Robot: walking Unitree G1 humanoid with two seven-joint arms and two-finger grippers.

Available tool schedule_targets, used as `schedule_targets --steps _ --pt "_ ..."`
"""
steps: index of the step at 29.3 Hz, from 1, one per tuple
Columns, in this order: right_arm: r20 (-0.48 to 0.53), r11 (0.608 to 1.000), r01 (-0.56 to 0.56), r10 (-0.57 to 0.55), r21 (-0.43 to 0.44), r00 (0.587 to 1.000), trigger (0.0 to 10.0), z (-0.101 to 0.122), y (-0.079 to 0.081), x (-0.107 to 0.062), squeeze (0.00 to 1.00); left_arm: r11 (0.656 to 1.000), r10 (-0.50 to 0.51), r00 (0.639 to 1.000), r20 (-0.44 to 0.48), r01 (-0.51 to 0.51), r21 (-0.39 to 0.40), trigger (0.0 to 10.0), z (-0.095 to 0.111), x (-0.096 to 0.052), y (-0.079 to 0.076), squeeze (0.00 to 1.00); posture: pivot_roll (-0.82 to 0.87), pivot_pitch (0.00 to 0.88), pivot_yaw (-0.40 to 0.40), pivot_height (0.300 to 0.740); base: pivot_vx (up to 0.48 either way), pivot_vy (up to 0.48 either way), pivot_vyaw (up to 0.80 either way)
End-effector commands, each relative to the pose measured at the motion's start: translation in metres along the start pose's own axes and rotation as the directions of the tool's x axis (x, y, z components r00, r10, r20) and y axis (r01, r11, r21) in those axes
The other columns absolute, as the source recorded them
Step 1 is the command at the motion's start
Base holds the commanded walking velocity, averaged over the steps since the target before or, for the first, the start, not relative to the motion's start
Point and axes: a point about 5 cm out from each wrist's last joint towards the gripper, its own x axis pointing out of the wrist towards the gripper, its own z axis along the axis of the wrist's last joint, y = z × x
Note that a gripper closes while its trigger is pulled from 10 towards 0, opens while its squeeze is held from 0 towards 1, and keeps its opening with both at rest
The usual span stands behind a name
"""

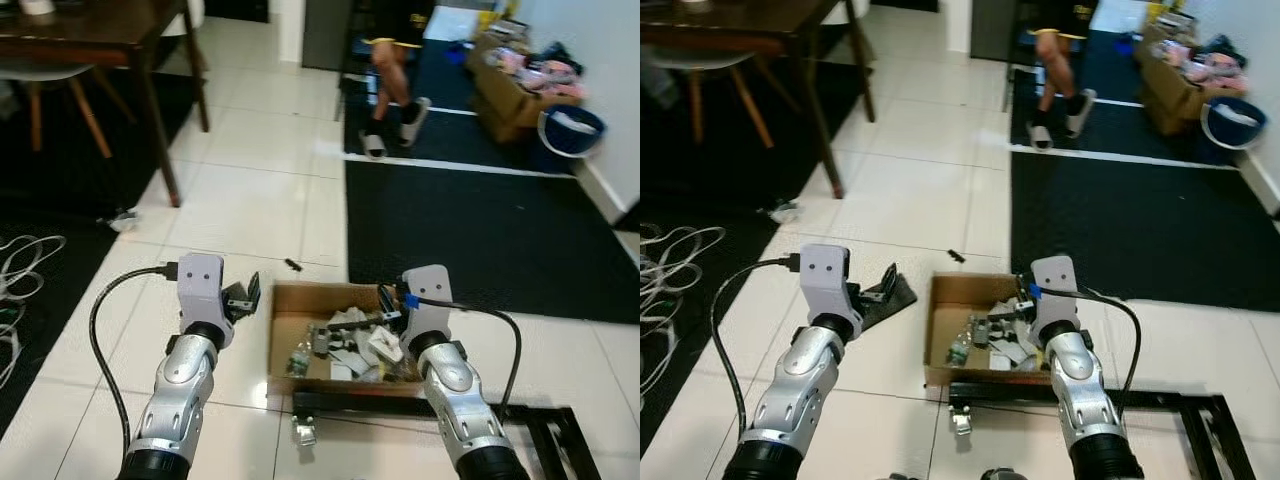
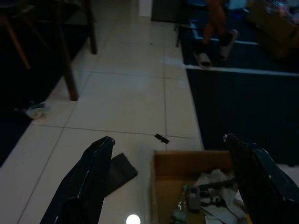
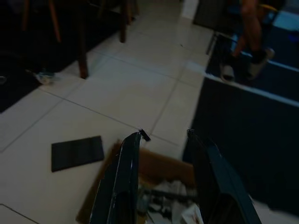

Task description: Picking trash to rubbish bin

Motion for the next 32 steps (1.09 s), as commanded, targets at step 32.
schedule_targets --steps 32 --pt "-0.038 1.000 -0.020 0.020 -0.005 0.999 10.0 -0.0055 0.0052 -0.0068 0.00 1.000 0.018 1.000 0.000 -0.018 -0.016 10.0 -0.0066 -0.0078 -0.0016 0.00 -0.02 0.102 -0.082 0.740 0.000 0.000 0.80"
